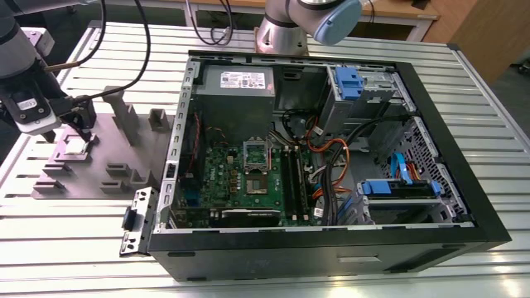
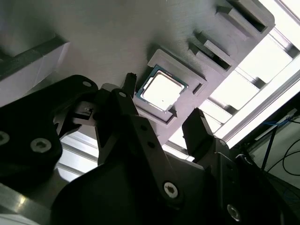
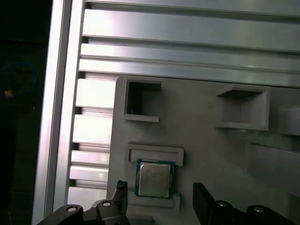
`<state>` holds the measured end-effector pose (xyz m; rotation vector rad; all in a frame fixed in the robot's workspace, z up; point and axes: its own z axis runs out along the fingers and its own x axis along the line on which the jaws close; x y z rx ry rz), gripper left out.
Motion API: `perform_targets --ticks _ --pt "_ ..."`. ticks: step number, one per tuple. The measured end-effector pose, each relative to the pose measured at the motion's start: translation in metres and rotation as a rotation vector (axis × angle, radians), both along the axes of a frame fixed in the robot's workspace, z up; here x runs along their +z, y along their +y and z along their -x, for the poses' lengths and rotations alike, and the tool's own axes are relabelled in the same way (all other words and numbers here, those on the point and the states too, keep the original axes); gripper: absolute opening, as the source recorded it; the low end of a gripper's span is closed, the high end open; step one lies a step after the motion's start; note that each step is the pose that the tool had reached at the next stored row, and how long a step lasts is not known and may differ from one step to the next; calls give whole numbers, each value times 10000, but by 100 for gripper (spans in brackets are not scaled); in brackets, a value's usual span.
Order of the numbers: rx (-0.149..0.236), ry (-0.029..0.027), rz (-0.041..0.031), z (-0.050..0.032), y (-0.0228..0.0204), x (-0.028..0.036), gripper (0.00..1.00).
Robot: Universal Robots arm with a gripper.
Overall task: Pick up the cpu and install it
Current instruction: 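Pick up the cpu and move it towards the insertion slot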
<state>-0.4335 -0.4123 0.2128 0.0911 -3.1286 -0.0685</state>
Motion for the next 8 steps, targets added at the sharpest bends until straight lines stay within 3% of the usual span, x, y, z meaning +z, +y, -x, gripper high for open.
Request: perform_targets --ticks 8 --pt "-47 3 2 16 23 -140 66"
